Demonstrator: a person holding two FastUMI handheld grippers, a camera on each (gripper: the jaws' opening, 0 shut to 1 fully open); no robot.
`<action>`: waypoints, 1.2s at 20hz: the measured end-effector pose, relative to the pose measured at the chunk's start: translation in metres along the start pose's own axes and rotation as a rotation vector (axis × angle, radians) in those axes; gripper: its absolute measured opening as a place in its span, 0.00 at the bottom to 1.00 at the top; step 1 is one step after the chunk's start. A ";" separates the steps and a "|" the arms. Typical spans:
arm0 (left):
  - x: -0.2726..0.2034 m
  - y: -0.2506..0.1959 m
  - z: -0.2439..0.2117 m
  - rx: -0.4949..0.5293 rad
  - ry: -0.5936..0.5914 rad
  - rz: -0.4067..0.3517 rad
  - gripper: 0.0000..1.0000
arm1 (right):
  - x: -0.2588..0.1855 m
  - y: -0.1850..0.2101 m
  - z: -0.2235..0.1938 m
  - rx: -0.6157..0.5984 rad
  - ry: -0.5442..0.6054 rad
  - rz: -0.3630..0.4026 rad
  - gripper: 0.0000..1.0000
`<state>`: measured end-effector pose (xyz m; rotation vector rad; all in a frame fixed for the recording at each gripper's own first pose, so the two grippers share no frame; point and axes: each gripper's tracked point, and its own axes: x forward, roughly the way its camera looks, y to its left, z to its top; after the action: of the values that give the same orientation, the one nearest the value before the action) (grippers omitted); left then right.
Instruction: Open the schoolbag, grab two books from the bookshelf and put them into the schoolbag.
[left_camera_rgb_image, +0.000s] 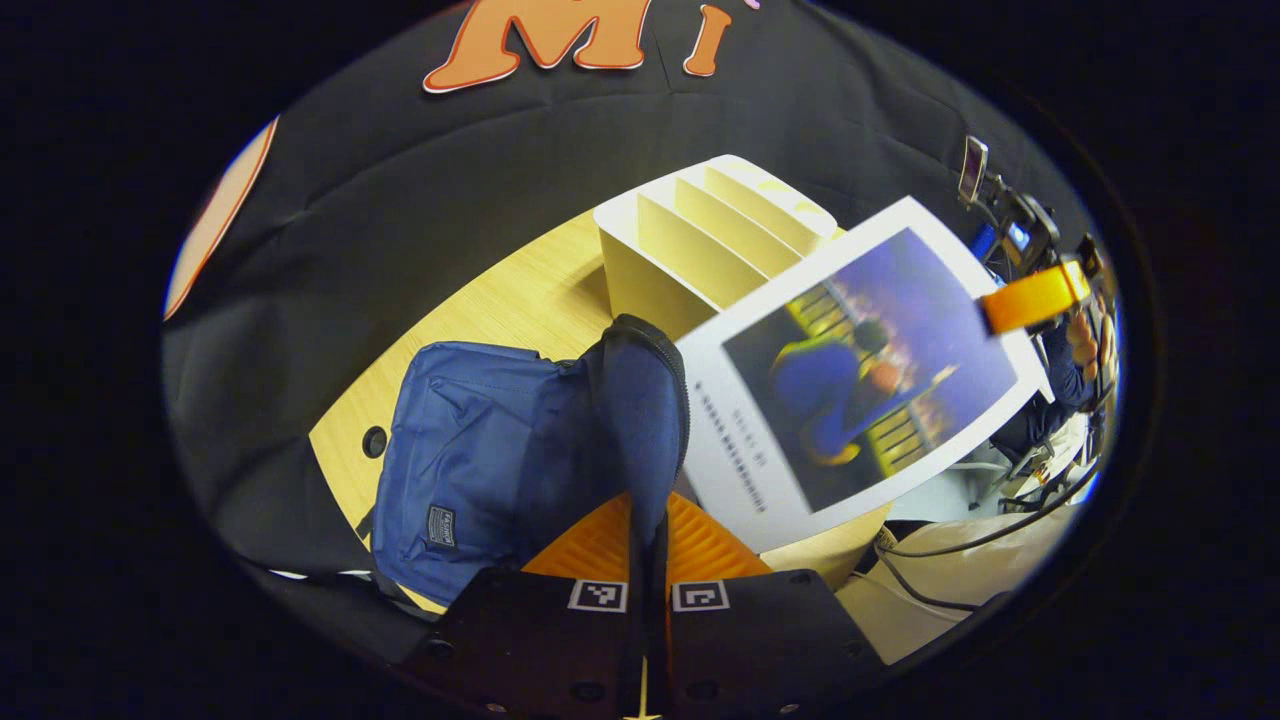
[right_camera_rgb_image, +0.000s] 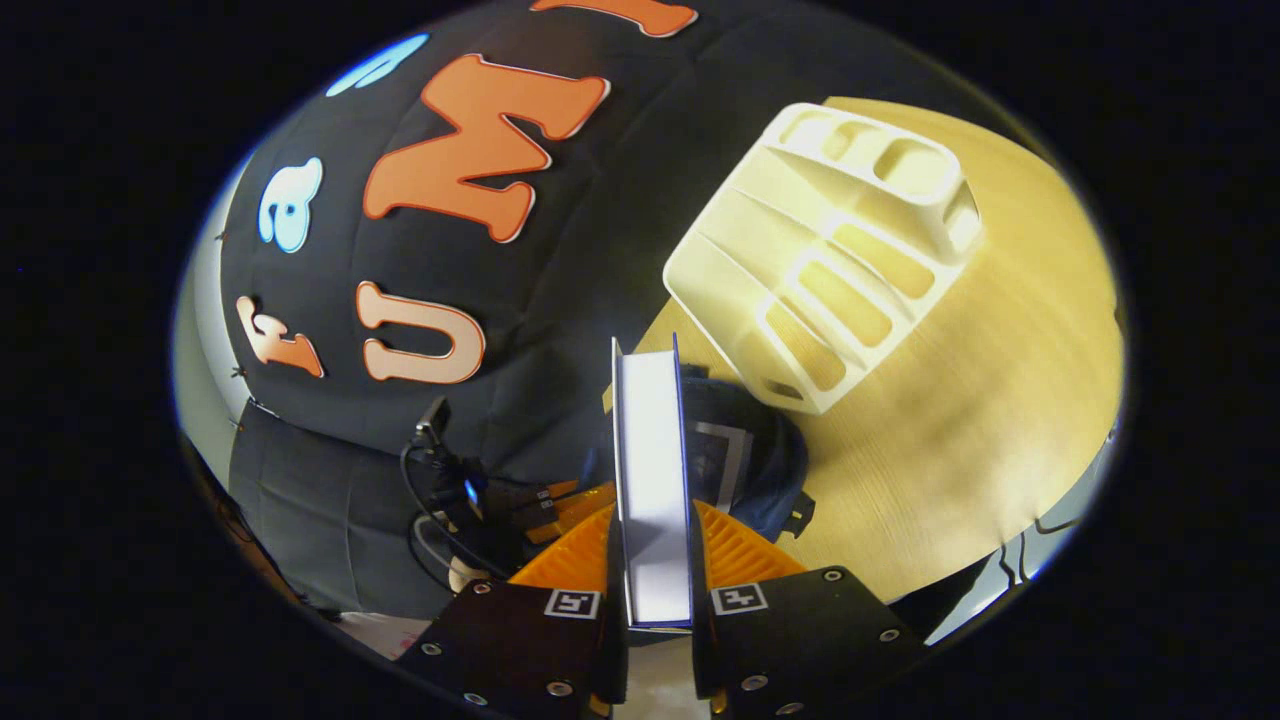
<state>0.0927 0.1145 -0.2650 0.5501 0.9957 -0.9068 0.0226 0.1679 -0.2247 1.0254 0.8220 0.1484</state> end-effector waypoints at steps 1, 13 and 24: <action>0.000 -0.001 0.002 -0.001 -0.002 0.001 0.02 | 0.013 -0.008 -0.010 0.027 0.007 -0.002 0.25; -0.016 -0.005 0.019 0.035 -0.029 0.032 0.02 | 0.152 -0.005 -0.049 0.103 -0.020 0.029 0.26; -0.025 0.004 0.024 -0.002 -0.048 0.033 0.02 | 0.200 0.005 -0.066 0.138 0.081 -0.067 0.36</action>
<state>0.1009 0.1085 -0.2316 0.5397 0.9419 -0.8853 0.1198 0.3111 -0.3454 1.1255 0.9492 0.0768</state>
